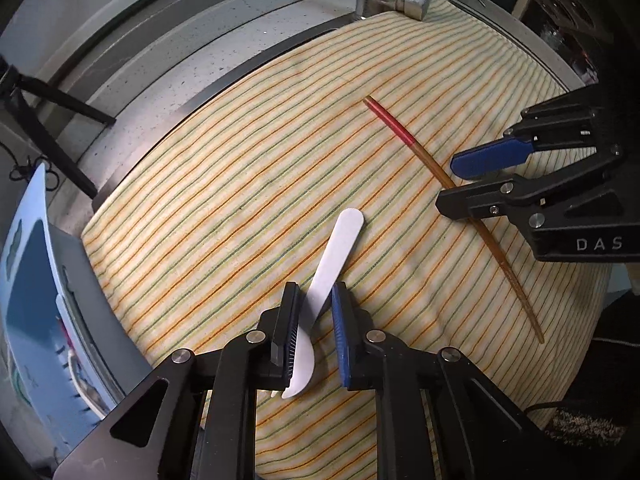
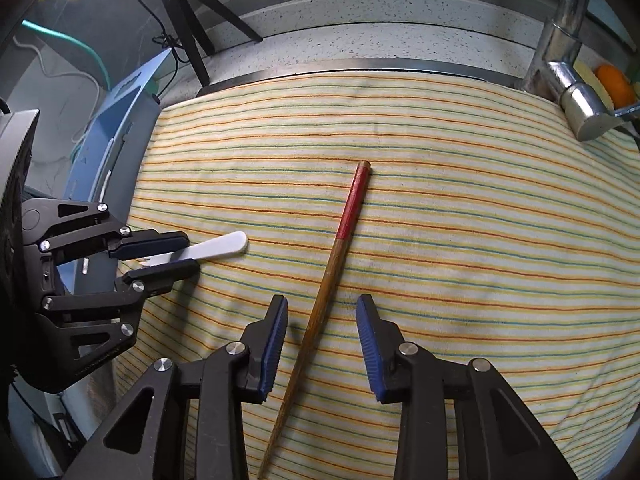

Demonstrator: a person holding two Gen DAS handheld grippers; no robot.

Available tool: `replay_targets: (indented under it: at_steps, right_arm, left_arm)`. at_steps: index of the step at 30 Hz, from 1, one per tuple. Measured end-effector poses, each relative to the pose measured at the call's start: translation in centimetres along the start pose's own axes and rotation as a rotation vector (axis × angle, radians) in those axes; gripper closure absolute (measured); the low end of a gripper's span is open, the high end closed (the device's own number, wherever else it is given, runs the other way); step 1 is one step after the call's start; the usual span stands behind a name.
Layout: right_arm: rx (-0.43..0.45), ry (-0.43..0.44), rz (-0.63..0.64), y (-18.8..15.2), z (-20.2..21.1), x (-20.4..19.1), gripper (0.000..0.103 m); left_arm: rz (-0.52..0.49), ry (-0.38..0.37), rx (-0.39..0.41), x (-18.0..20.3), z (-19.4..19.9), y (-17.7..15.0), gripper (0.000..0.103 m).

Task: Organize utensils
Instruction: 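Grasp the white spork with the left tool while the right tool grasps the chopstick, then carry the spork and chopstick over the basket with both tools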

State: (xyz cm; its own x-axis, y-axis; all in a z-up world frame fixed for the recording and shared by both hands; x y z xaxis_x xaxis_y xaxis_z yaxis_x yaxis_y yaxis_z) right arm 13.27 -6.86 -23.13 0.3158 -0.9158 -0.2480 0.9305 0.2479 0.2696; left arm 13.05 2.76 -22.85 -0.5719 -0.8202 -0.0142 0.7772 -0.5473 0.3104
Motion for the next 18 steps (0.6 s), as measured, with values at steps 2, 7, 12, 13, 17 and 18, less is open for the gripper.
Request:
replay_targets:
  at_steps: [2, 7, 12, 13, 17, 18]
  right_arm:
    - [-0.003, -0.024, 0.026, 0.4, -0.3, -0.2, 0.08]
    - [0.0, -0.063, 0.084, 0.6, -0.5, -0.7, 0.089]
    - [-0.002, -0.052, 0.071, 0.7, -0.3, -0.3, 0.092]
    - [-0.002, -0.042, 0.058, 0.6, -0.2, -0.1, 0.094]
    - [0.007, 0.015, -0.011, 0.3, 0.2, 0.8, 0.097]
    - [0.008, 0.028, -0.027, 0.2, 0.2, 0.9, 0.097]
  left_arm:
    - [0.043, 0.001, 0.011, -0.2, 0.0, 0.0, 0.088]
    - [0.094, 0.005, 0.033, -0.2, -0.1, -0.5, 0.089]
    - [0.088, 0.023, 0.035, -0.1, -0.3, -0.7, 0.088]
    - [0.084, 0.022, 0.039, -0.1, -0.3, -0.7, 0.088]
    - [0.116, 0.025, 0.062, 0.4, 0.3, -1.3, 0.094]
    - [0.131, 0.023, 0.071, 0.4, 0.5, -1.4, 0.094]
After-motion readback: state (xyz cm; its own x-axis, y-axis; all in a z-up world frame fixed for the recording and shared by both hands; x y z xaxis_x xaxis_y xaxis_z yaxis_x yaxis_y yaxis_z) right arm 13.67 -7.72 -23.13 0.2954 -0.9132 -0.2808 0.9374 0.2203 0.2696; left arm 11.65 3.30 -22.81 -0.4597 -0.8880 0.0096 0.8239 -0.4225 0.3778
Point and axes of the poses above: each gripper's, at about its wrist camera, not at the fingertips, and z roughly against the way its jaws point, x to its right, y to its top, the point moved 5 cm from there along -z, roughly the way its jaws point, and after that the axes turned 2 degrees about x, right-handed, at the moved point
